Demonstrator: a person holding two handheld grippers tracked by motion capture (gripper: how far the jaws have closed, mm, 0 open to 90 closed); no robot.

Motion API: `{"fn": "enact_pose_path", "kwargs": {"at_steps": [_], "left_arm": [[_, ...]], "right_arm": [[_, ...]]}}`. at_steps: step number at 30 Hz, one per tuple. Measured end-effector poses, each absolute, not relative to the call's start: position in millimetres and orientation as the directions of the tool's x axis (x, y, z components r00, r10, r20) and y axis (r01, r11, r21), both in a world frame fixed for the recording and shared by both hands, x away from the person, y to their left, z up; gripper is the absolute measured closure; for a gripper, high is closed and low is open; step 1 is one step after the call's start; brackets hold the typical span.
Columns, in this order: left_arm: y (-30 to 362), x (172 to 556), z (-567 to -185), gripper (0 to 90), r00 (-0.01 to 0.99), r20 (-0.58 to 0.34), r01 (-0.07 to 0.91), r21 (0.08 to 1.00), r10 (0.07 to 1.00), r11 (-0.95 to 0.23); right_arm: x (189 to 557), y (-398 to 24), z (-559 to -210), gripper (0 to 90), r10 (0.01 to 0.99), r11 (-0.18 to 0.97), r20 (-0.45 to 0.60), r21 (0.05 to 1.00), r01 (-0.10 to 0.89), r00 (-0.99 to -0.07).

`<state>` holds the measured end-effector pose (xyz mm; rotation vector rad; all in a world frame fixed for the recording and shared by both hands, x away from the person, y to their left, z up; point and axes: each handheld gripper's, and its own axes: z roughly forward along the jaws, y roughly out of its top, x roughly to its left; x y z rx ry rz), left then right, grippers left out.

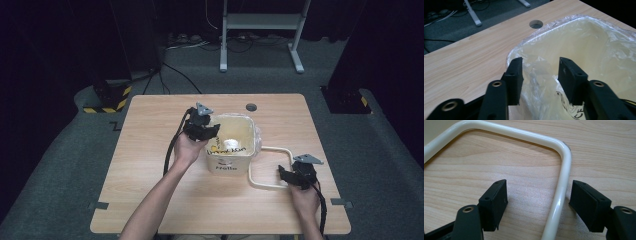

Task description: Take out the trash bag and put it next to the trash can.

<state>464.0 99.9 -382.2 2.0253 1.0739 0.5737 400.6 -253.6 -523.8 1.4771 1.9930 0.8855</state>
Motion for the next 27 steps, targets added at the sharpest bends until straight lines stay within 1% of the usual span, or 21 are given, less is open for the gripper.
{"fn": "enact_pose_path", "kwargs": {"at_steps": [4, 9, 13, 17, 20, 24, 27], "left_arm": [[99.1, 466.9, -384.8, 67.9, 0.540, 0.036, 0.512, 0.779, 0.841, -0.362], [98.5, 467.0, -384.7, 78.4, 0.550, 0.054, 0.498, 0.779, 0.833, -0.380], [99.4, 468.2, -385.2, 86.5, 0.560, 0.048, 0.497, 0.779, 0.827, -0.382], [102.9, 468.7, -384.1, 89.1, 0.571, 0.016, 0.500, 0.786, 0.821, -0.363], [107.0, 468.5, -381.3, 89.5, 0.581, -0.016, 0.498, 0.798, 0.814, -0.339], [109.9, 469.4, -377.7, 89.7, 0.591, -0.048, 0.495, 0.810, 0.805, -0.314], [109.0, 468.8, -374.6, 89.8, 0.599, -0.054, 0.486, 0.817, 0.799, -0.310]], "right_arm": [[400.6, -253.7, -523.8, 29.9, 0.959, 0.199, -0.014, 0.749, 0.632, -0.285], [400.6, -253.7, -523.8, 29.9, 0.959, 0.199, -0.014, 0.749, 0.632, -0.285], [400.7, -253.7, -523.7, 29.9, 0.959, 0.199, -0.015, 0.749, 0.632, -0.284], [401.0, -254.2, -523.7, 30.5, 0.959, 0.199, -0.016, 0.749, 0.632, -0.283], [401.5, -254.2, -523.6, 28.6, 0.961, 0.193, -0.013, 0.747, 0.636, -0.276], [402.3, -254.8, -523.2, 28.6, 0.960, 0.194, -0.009, 0.743, 0.640, -0.280], [402.6, -255.5, -520.5, 32.9, 0.957, 0.191, 0.009, 0.734, 0.651, -0.291]]}}
